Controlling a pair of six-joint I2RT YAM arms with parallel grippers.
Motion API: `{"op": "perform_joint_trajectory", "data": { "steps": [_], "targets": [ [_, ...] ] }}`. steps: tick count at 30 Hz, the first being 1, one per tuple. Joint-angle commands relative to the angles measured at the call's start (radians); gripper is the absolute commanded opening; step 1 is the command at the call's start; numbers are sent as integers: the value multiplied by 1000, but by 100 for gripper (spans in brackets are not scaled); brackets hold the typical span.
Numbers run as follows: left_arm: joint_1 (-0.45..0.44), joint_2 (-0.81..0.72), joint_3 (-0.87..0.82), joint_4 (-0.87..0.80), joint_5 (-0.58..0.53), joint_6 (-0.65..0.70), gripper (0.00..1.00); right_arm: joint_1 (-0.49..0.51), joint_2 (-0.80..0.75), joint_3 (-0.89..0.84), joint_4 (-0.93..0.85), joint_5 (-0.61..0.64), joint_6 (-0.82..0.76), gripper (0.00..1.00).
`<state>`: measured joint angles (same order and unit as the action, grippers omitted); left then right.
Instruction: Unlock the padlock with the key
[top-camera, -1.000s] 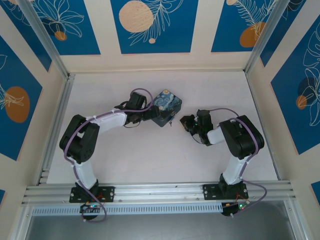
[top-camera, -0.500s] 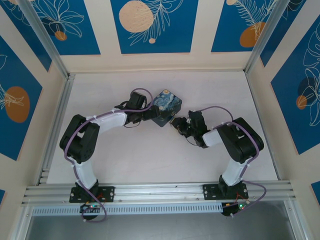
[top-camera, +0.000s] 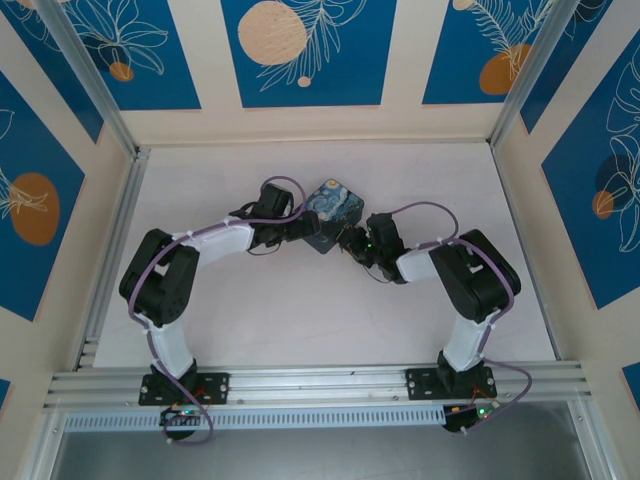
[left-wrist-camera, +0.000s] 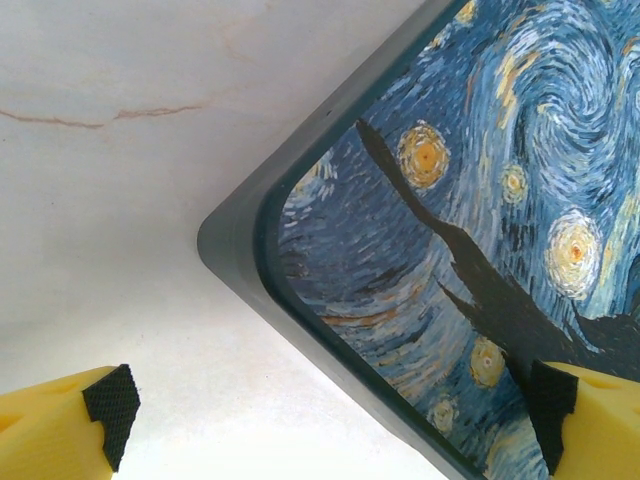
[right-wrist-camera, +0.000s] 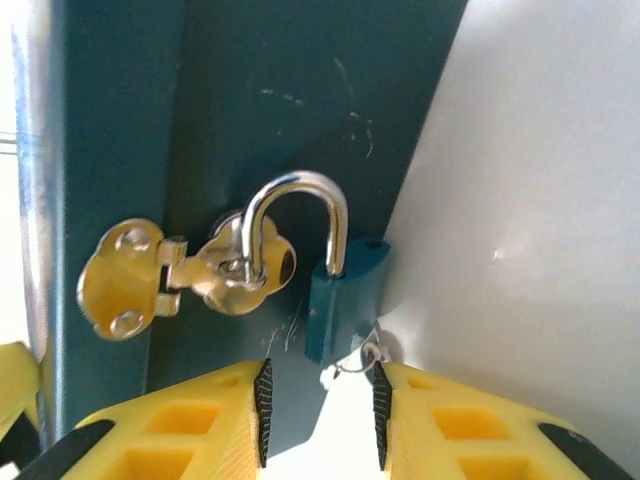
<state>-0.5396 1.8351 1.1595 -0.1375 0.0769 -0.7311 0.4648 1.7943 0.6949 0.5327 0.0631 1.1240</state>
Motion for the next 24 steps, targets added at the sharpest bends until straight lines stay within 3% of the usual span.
{"op": "perform_joint_trajectory", "data": {
  "steps": [1, 9, 24],
  "targets": [
    [0, 67, -41, -189, -45, 12, 99, 3, 30, 39, -53, 49, -18, 33],
    [0, 72, -45, -180, -37, 5, 99, 3, 72, 84, -83, 60, -16, 31],
    [1, 77, -38, -178, -33, 4, 99, 3, 53, 75, -125, 90, -5, 10]
  ]
}}
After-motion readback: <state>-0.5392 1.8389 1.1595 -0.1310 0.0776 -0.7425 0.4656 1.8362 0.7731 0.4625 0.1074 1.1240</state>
